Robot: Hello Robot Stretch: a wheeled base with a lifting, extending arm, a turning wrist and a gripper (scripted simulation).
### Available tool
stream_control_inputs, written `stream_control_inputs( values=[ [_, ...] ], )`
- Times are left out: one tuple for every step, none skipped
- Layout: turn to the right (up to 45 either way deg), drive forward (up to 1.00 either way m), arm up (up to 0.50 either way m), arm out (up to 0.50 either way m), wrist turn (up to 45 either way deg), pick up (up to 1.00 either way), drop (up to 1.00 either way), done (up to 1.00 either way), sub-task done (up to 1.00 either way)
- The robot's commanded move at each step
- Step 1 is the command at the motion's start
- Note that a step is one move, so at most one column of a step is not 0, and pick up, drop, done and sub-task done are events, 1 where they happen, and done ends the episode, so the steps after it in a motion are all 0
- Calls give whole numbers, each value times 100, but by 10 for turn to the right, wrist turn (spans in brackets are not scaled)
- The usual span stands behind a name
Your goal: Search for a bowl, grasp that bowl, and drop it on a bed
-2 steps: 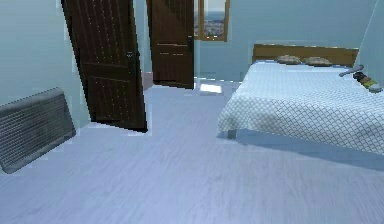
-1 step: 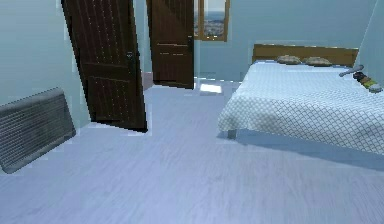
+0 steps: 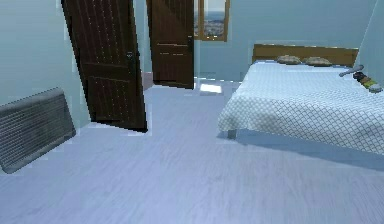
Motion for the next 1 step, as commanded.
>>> stream_control_inputs(
  values=[
    [0,0,0,0,0,0,0,100,0]
  ],
)
